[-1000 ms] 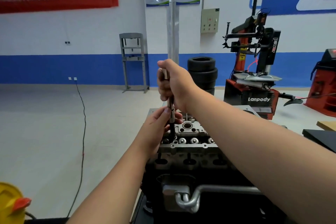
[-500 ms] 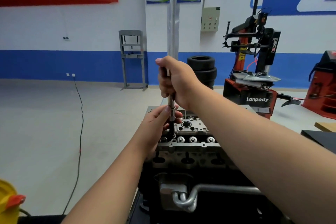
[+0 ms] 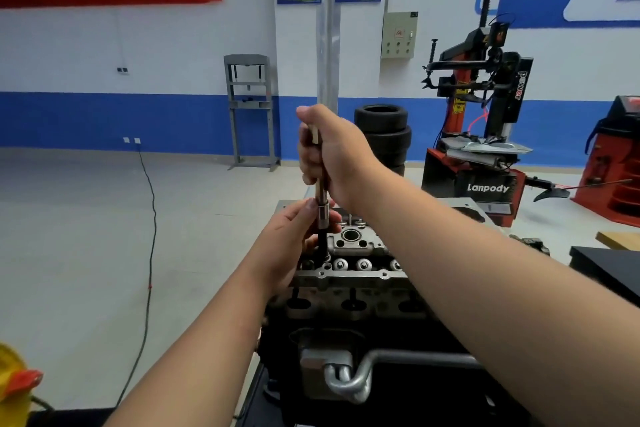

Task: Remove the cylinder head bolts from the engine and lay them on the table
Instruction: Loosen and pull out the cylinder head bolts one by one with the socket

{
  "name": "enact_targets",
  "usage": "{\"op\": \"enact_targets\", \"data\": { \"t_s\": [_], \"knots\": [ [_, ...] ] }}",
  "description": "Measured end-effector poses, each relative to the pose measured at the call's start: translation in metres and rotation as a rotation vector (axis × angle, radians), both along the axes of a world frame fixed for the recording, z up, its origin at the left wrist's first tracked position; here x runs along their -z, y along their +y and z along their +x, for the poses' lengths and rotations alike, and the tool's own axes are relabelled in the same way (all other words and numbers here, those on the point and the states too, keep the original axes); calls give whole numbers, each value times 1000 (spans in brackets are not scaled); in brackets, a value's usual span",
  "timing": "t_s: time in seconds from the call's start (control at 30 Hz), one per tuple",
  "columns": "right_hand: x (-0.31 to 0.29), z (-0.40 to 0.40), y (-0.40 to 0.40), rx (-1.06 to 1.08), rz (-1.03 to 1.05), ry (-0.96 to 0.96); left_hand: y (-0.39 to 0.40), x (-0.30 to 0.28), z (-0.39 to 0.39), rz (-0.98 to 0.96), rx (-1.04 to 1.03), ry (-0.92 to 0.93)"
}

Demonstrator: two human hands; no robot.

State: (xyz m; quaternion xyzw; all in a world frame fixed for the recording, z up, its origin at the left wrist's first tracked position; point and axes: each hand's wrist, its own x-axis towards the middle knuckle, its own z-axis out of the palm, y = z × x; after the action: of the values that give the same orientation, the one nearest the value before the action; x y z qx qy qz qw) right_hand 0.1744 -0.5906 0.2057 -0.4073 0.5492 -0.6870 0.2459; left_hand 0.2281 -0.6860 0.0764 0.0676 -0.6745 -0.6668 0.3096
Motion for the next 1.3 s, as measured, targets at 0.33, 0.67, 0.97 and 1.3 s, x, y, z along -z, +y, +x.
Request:
{"op": "enact_targets", "data": {
  "t_s": [0.33, 0.67, 0.97, 1.3],
  "knots": [
    [-4, 0, -2, -82, -39, -26, 5, -1, 1, -23, -63, 15],
    [15, 20, -9, 275, -145, 62, 8, 1, -4, -75, -106, 83],
    [5, 10, -3, 125, -52, 40, 6, -1, -1, -71, -50, 41],
    [-13, -10, 3, -176, 10, -38, 10, -5, 2, -44, -17, 18]
  ]
}}
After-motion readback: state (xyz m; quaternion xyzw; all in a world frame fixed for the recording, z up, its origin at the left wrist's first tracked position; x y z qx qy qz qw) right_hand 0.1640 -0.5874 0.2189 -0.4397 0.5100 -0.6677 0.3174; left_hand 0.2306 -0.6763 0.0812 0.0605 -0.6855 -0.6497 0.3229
